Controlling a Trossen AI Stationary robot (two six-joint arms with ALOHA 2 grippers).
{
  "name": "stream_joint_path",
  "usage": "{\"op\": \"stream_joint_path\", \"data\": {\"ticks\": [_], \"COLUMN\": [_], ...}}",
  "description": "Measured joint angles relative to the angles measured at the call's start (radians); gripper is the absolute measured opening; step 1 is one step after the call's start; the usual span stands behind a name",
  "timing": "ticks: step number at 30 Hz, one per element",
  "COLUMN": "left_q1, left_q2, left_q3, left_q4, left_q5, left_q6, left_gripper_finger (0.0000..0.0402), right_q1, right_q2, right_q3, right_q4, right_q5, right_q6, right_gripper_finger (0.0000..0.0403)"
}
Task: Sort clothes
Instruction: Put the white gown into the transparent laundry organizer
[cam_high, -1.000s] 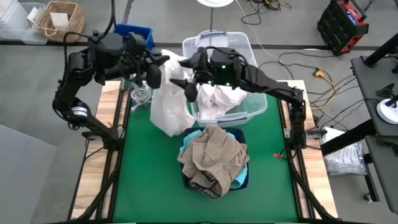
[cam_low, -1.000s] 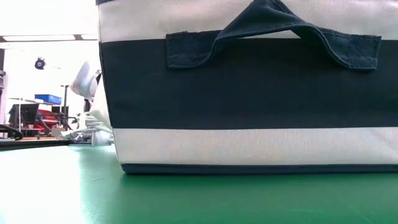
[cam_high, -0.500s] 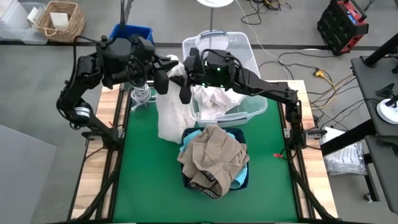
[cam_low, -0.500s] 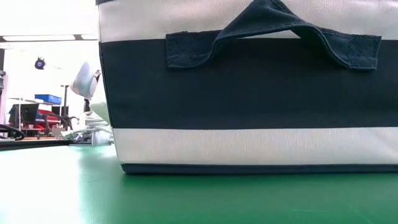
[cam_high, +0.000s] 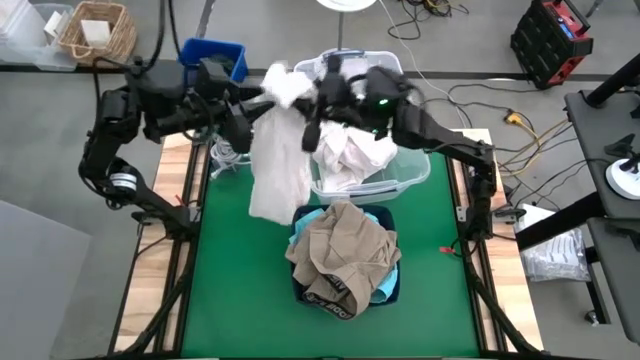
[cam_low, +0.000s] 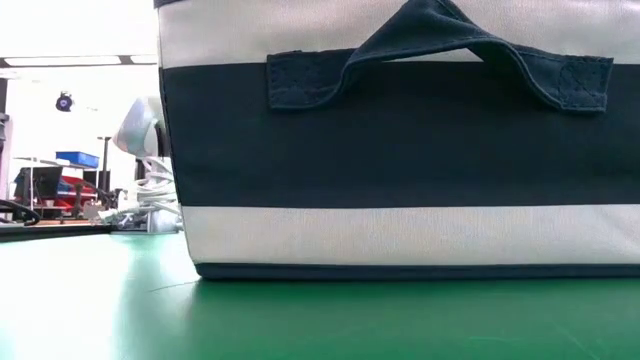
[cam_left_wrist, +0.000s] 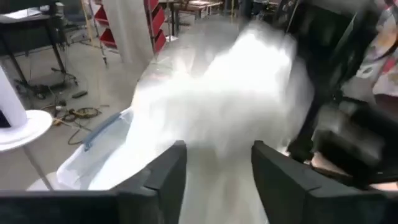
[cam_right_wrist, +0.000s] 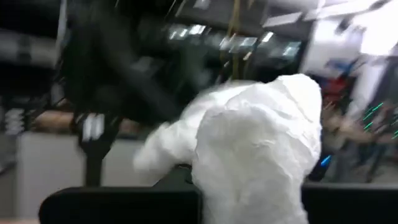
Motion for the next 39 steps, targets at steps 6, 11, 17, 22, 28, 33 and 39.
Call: {"op": "stream_joint_path", "data": {"ticks": [6, 11, 17, 22, 28, 33, 39], "left_q1": [0.002, 0.001, 0.001, 0.001, 0.001, 0.001, 0.001], "left_q2": [-0.055, -0.086, -0.102, -0.094, -0.089, -0.084, -0.080], "left_q3": [-0.003, -0.002, -0.003, -0.003, -0.003, -0.003, -0.003], "left_q4": [-0.023, -0.034, -0.078, -0.095, -0.096, -0.103, -0.123], "left_q5": [-0.018, -0.053, -0.062, -0.063, -0.063, -0.063, -0.063], "left_q6": [0.032, 0.015, -0.029, -0.031, -0.030, -0.030, -0.032], "left_gripper_finger": [0.0189, 0.0194, 0.0194, 0.0194, 0.0194, 0.0195, 0.0195], "right_q1": [0.000, 0.000, -0.007, -0.026, -0.085, -0.144, -0.224], "right_q2": [-0.066, -0.084, -0.123, -0.115, -0.117, -0.115, -0.114], "right_q3": [0.007, 0.004, 0.006, 0.004, 0.004, 0.004, 0.004], "right_q4": [0.166, 0.296, 0.375, 0.343, 0.186, 0.044, -0.161], "right_q5": [0.066, 0.145, 0.336, 0.512, 0.585, 0.587, 0.585], "right_q6": [-0.090, -0.246, -0.542, -0.732, -0.680, -0.527, -0.385], "right_gripper_finger": [0.0015, 0.0015, 0.0015, 0.0015, 0.0015, 0.0015, 0.0015]}}
